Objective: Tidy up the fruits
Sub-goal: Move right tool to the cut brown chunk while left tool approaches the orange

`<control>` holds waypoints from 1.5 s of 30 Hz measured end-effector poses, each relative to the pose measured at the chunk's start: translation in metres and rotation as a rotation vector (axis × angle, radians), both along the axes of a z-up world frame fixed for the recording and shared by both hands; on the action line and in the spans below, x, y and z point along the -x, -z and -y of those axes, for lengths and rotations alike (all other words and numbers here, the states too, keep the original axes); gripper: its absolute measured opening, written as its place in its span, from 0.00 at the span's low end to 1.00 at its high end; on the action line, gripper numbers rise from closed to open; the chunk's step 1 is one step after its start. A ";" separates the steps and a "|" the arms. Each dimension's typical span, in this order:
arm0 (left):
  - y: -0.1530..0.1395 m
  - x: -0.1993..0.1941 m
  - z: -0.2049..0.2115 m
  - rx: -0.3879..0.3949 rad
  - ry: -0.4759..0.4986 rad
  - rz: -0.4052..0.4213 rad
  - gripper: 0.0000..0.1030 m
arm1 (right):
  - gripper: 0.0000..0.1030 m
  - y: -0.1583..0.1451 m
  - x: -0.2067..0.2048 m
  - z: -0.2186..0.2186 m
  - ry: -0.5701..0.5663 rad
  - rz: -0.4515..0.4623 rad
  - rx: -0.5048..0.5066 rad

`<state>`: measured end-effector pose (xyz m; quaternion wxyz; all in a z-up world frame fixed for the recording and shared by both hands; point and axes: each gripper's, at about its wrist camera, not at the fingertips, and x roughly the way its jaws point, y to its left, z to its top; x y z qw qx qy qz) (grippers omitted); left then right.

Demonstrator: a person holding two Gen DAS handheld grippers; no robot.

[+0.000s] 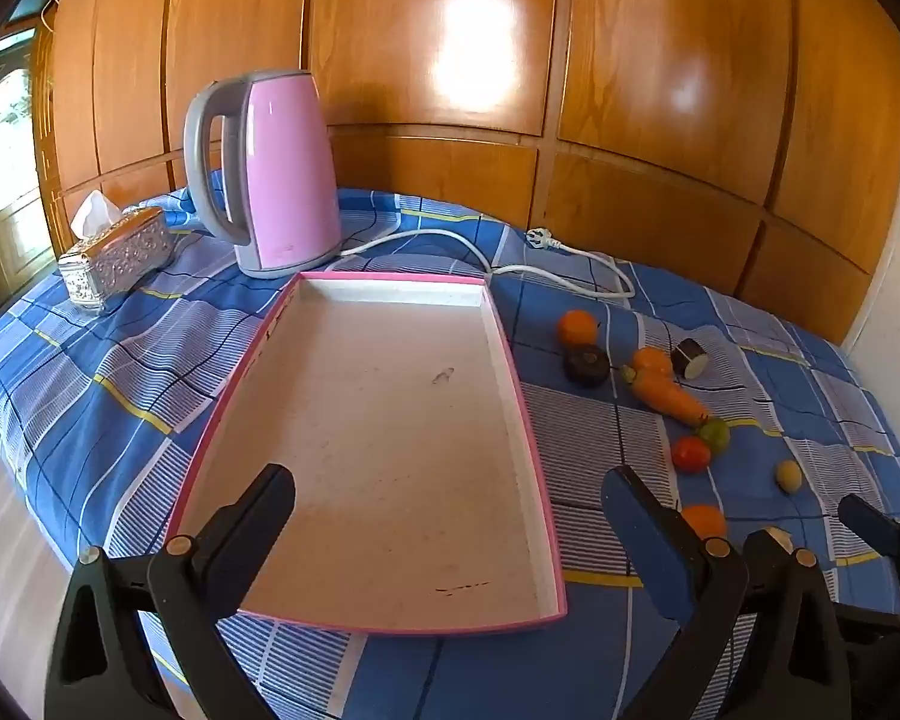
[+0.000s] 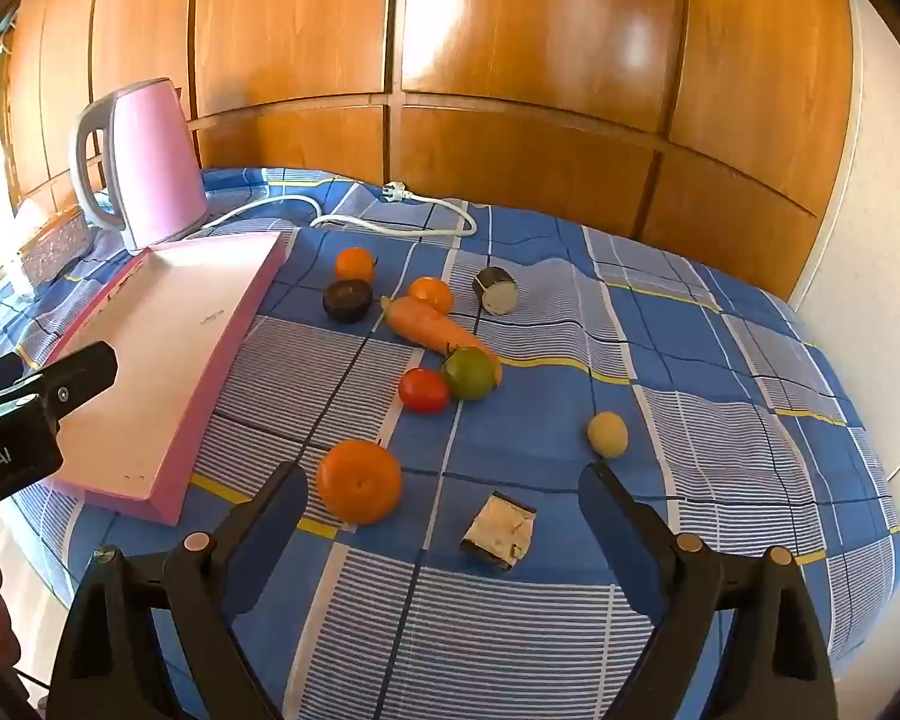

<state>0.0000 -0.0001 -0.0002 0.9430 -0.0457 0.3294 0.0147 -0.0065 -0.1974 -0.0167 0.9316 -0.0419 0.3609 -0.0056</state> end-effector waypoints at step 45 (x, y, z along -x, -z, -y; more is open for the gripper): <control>-0.003 0.004 0.016 -0.006 0.088 0.001 1.00 | 0.76 0.005 0.009 0.023 0.036 -0.043 -0.081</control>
